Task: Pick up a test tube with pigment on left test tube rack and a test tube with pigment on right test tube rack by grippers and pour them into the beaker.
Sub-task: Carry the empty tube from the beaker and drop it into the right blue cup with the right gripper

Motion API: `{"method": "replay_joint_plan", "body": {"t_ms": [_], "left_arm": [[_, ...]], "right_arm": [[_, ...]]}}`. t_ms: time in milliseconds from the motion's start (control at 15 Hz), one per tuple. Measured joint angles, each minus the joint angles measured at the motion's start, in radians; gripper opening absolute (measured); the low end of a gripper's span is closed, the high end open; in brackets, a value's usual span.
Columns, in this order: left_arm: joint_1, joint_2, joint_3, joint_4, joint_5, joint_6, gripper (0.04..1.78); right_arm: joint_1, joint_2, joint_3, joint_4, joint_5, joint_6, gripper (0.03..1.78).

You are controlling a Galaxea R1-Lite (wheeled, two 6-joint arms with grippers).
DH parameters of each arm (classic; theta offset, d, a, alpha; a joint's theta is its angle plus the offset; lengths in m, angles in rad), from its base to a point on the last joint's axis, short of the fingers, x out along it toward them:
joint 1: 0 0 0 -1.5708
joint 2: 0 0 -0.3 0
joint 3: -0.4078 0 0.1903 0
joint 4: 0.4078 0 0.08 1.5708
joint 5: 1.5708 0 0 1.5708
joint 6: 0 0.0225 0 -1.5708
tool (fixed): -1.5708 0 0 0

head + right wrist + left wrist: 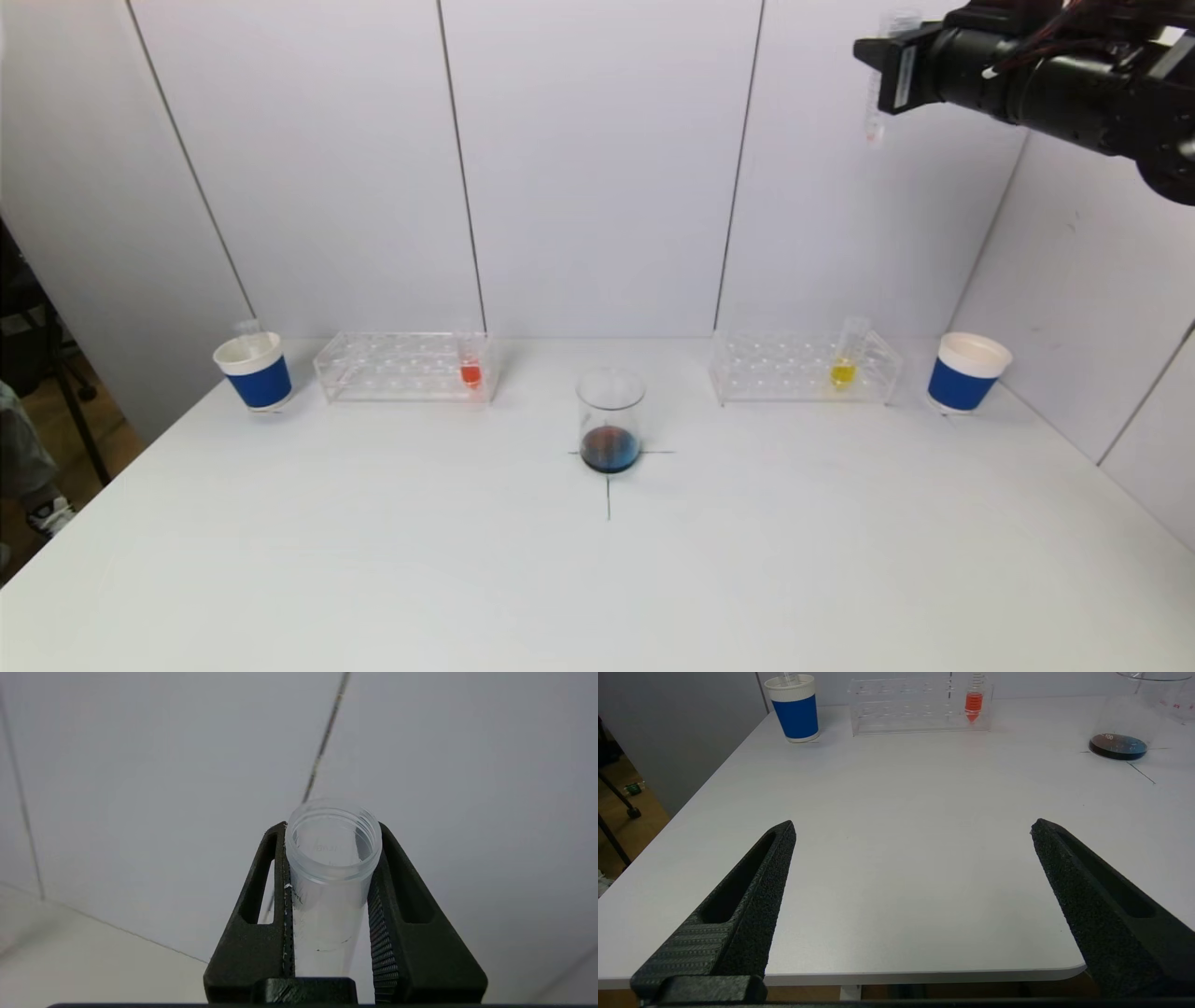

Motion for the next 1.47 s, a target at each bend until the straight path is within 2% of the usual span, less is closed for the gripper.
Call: {"method": "replay_joint_plan", "body": {"t_ms": [133,333,467,600,667,800,1000,1133,1467], "left_arm": [[0.0,0.0,0.0,0.0,0.0,0.0,1.76],[0.0,0.0,0.0,0.0,0.0,0.0,1.76],[0.0,0.0,0.0,0.0,0.0,0.0,1.76],[0.0,0.0,0.0,0.0,0.0,0.0,1.76],[0.0,0.0,0.0,0.0,0.0,0.0,1.76],[0.0,0.0,0.0,0.0,0.0,0.0,1.76],[0.0,0.0,0.0,0.0,0.0,0.0,1.76],[0.0,0.0,0.0,0.0,0.0,0.0,1.76],[0.0,0.0,0.0,0.0,0.0,0.0,1.76]], "right_arm": [[-0.07,-0.01,0.001,0.004,-0.051,0.023,0.51],[-0.172,-0.017,0.005,0.006,-0.066,0.107,0.51],[-0.231,-0.027,0.015,0.051,-0.073,0.124,0.51],[-0.271,-0.048,0.023,0.151,-0.085,0.148,0.51],[-0.281,-0.057,0.025,0.181,-0.087,0.187,0.51],[-0.299,-0.069,0.043,0.193,-0.087,0.271,0.51],[-0.333,-0.071,0.12,0.177,-0.083,0.287,0.51],[-0.348,-0.066,0.185,0.137,-0.078,0.307,0.51],[-0.372,-0.014,0.347,-0.118,-0.076,0.321,0.51]]}}
